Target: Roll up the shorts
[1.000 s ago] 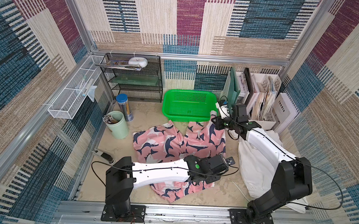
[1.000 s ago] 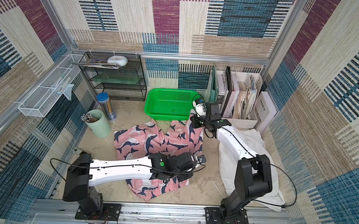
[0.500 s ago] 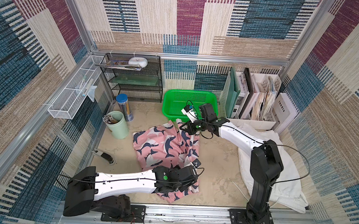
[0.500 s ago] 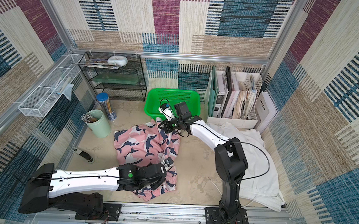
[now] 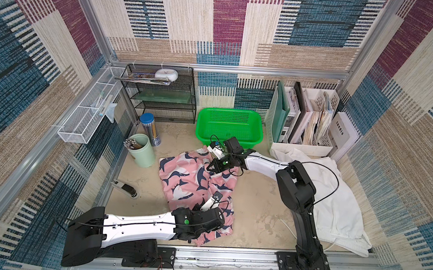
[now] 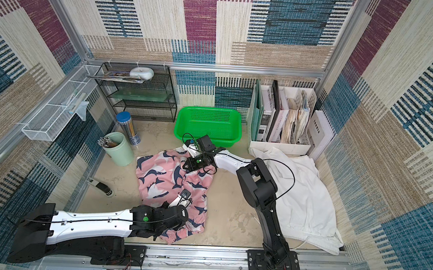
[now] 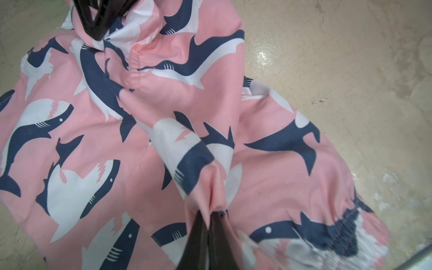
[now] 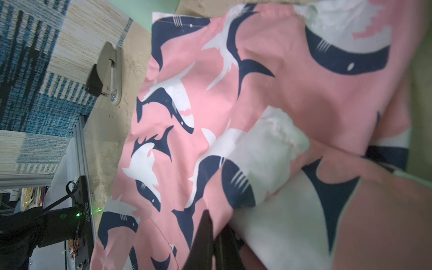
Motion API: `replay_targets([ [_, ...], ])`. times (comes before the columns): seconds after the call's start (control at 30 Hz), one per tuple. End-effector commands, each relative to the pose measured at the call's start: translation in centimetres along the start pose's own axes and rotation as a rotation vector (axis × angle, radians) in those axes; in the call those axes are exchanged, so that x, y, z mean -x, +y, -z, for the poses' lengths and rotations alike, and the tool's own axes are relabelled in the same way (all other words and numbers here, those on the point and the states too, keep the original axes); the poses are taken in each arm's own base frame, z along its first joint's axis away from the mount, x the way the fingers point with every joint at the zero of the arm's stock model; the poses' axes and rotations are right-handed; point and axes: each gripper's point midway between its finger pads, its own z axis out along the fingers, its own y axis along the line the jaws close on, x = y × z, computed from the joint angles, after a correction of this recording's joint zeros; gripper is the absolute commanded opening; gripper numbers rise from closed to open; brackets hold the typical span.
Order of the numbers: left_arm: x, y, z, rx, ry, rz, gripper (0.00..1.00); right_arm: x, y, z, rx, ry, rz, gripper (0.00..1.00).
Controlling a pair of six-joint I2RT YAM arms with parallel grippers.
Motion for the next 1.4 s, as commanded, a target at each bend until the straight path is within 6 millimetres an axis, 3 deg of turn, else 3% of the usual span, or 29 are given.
replay_targets([
  [0.0,-0.2,-0.2,-0.3,-0.009,0.005,0.001,0.0,-1.4,-1.5,-0.8,-0.046,0.026,-0.063,0.0],
  [0.17,0.8,-1.0,-0.8,-0.003,-0.002,-0.038,0.0,-3.9,-3.5,-0.8,-0.101,0.059,-0.118,0.0],
  [0.3,2.8,-2.4,-1.7,0.009,0.004,-0.093,0.0,-6.0,-5.8,1.1,-0.187,0.058,-0.167,0.0],
  [0.43,4.7,-5.3,-2.4,-0.071,-0.007,-0.148,0.0,-7.9,-8.6,5.0,-0.268,0.023,-0.252,0.0],
  [0.57,6.5,-8.4,-2.9,-0.159,-0.012,-0.194,0.0,-10.0,-11.8,10.1,-0.369,-0.024,-0.338,0.0],
  [0.77,8.3,-11.8,-3.3,-0.253,0.006,-0.239,0.0,-11.3,-13.5,16.8,-0.502,-0.098,-0.349,0.0],
  [0.9,9.5,-12.2,-2.7,-0.271,-0.022,-0.225,0.0,-9.6,-12.7,20.0,-0.581,-0.149,-0.293,0.0],
  [1.03,10.7,-11.3,-1.2,-0.256,-0.055,-0.208,0.0,-5.8,-10.2,22.5,-0.545,-0.241,-0.215,0.0],
  [1.2,11.5,-9.5,0.7,-0.224,-0.094,-0.173,0.0,-1.0,-6.9,24.1,-0.474,-0.312,-0.137,0.0],
  [1.37,11.6,-7.3,2.3,-0.181,-0.138,-0.117,0.0,3.0,-3.7,24.0,-0.428,-0.339,-0.059,0.0],
])
